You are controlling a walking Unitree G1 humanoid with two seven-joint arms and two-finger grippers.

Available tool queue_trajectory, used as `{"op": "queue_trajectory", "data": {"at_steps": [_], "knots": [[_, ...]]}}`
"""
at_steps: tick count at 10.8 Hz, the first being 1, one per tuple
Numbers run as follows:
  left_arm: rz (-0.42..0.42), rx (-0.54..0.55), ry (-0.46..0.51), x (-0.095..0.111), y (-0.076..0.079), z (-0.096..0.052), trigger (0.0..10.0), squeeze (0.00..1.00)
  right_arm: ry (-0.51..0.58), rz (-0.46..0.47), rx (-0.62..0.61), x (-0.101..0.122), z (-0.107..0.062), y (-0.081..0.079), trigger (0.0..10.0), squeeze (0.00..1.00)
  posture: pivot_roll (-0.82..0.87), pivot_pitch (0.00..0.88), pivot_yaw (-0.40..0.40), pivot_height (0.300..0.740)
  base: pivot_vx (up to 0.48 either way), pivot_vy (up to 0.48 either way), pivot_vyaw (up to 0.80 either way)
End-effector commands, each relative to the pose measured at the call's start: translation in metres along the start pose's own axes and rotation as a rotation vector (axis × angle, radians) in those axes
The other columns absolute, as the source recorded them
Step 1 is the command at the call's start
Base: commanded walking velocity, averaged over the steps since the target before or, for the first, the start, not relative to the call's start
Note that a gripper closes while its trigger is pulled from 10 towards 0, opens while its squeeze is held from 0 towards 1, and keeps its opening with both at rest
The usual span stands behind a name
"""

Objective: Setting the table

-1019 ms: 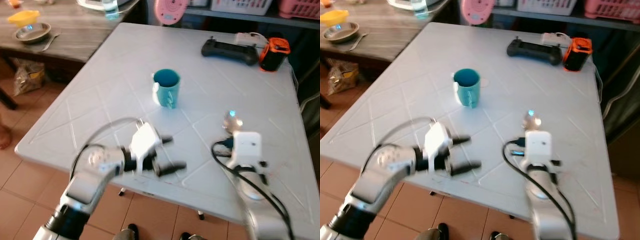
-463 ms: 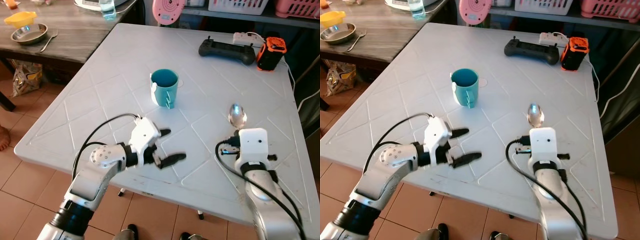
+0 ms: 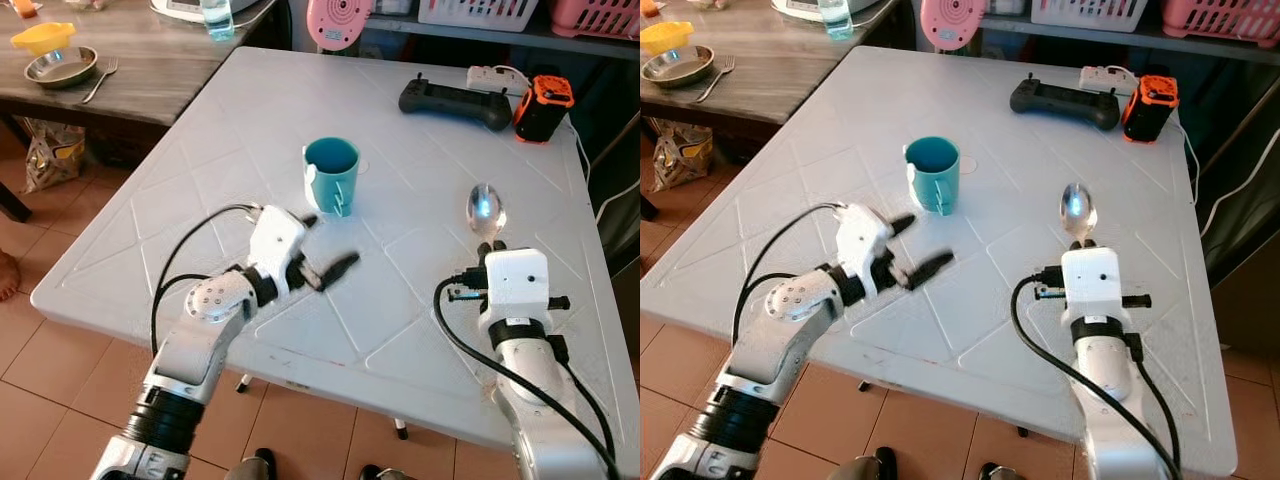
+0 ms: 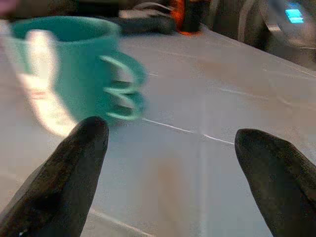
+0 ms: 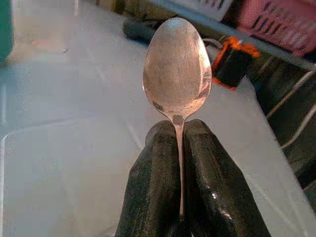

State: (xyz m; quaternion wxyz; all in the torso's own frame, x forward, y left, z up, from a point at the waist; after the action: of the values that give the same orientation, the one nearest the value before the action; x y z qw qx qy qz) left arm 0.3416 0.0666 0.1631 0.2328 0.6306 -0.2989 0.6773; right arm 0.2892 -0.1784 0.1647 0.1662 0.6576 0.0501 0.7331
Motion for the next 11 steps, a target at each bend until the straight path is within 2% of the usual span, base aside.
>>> {"op": "queue_trajectory", "data": {"at_steps": [1, 2, 3, 4, 5, 7, 9, 11], "knots": [[0.002, 0.073, 0.019, 0.002, -0.008, 0.0, 10.0, 0.0, 0.08, -0.01, -0.053, 0.016, -0.002, 0.006, 1.3, 0.0, 0.11, 0.149, 0.006, 0.74, 0.0, 0.0, 0.0], [-0.008, 0.115, 0.037, 0.004, -0.013, 0.0, 10.0, 0.0, 0.084, 0.013, -0.074, 0.017, -0.002, 0.01, 5.8, 0.0, 0.1, 0.141, -0.002, 0.74, 0.0, 0.0, 0.0], [-0.007, 0.198, 0.073, 0.007, -0.024, -0.001, 10.0, 0.0, 0.093, -0.008, -0.091, 0.018, -0.004, 0.014, 5.7, 0.0, 0.1, 0.132, -0.007, 0.74, 0.0, 0.0, 0.0], [-0.014, 0.277, 0.094, 0.009, -0.033, -0.003, 10.0, 0.0, 0.09, -0.002, -0.1, 0.016, -0.006, 0.016, 10.0, 0.0, 0.09, 0.118, -0.018, 0.74, 0.0, 0.0, 0.0], [-0.024, 0.324, 0.1, 0.007, -0.039, -0.004, 10.0, 0.0, 0.082, 0.018, -0.112, 0.015, -0.006, 0.019, 10.0, 0.0, 0.08, 0.108, -0.027, 0.74, 0.0, 0.0, 0.0], [-0.051, 0.322, 0.082, -0.003, -0.034, -0.003, 10.0, 0.0, 0.066, 0.044, -0.134, 0.014, -0.002, 0.025, 10.0, 0.0, 0.08, 0.102, -0.034, 0.74, 0.0, 0.0, -0.24], [-0.071, 0.323, 0.077, -0.005, -0.033, -0.001, 10.0, 0.0, 0.066, 0.055, -0.14, 0.014, -0.002, 0.026, 10.0, 0.0, 0.08, 0.104, -0.031, 0.74, 0.0, 0.0, -0.73], [-0.078, 0.339, 0.079, -0.005, -0.036, -0.001, 10.0, 0.0, 0.067, 0.065, -0.138, 0.014, -0.003, 0.024, 10.0, 0.0, 0.07, 0.109, -0.031, 0.74, 0.0, 0.0, 0.0]]}}
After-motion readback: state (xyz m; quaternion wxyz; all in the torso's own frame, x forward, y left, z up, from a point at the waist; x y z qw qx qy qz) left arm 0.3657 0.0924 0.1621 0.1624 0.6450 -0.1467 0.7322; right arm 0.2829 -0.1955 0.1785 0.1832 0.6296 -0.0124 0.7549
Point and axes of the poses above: a point about 5 cm out from each wrist's last joint towards the gripper, its own z axis pointing out of the wrist towards the gripper, its own x axis along the axis of the wrist's last joint, y = z × x, the point moved 3 cm from there along z, pointing out of the wrist towards the gripper, and after that the axes turned 1 degree about z, right-handed, at the moved point
